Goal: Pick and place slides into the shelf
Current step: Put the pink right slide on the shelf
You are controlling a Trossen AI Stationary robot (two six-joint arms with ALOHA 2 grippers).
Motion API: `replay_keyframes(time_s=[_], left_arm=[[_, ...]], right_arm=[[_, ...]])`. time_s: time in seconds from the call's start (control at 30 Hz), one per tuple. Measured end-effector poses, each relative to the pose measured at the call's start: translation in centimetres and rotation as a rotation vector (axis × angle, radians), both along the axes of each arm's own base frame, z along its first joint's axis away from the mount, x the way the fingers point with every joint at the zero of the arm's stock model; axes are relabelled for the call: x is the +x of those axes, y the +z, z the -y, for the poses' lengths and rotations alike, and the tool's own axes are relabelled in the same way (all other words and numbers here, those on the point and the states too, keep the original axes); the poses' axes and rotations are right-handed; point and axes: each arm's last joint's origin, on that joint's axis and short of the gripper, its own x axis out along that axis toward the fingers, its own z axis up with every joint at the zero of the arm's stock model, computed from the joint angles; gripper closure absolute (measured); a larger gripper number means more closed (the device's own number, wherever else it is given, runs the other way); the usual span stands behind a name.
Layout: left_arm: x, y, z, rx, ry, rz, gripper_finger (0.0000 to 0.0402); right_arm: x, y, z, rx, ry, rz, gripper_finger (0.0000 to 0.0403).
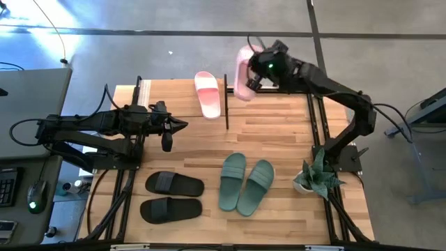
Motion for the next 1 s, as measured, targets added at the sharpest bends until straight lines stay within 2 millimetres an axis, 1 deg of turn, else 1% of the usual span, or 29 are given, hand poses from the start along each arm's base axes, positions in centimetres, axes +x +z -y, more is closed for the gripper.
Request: replay_keyframes(time_s=[0.1,0.17,0.3,0.37,0.43,0.6,0.67,0.8,1.0], left_arm=[[0.0,0.0,0.0,0.000,-0.001,0.000,0.0396],[0.0,0.0,0.0,-0.001,-0.003,0.000,0.0396],[0.0,0.0,0.0,-0.001,-0.003,0.000,0.0396],[0.0,0.0,0.0,-0.001,-0.003,0.000,0.0396],[0.0,0.0,0.0,-0.007,-0.001,0.002,0.0396],[0.0,0.0,0.0,-0.021,0.004,0.006,0.0396],[0.0,0.0,0.0,-0.021,0.004,0.006,0.0396],[0.0,0.0,0.0,-0.023,0.004,0.006,0.0396],[0.2,0.4,0.3,-0.049,-0.087,0.053,0.0397]], right_arm=[[0.0,2.4,-0.4,0.026,0.122,0.158,0.0403],[0.3,3.4,-0.6,0.041,0.204,0.270,0.0403],[1.2,4.4,-0.6,0.034,0.302,0.426,0.0403],[2.2,4.2,-0.5,0.030,0.341,0.455,0.0403],[3.5,3.6,-0.4,0.034,0.369,0.469,0.0403],[7.3,1.8,-0.5,0.085,0.501,0.549,0.0403],[9.0,0.6,-0.4,0.099,0.530,0.553,0.0403],[12.0,-2.6,0.2,0.101,0.547,0.511,0.0403],[15.1,-6.6,1.2,0.106,0.549,0.455,0.0403]])
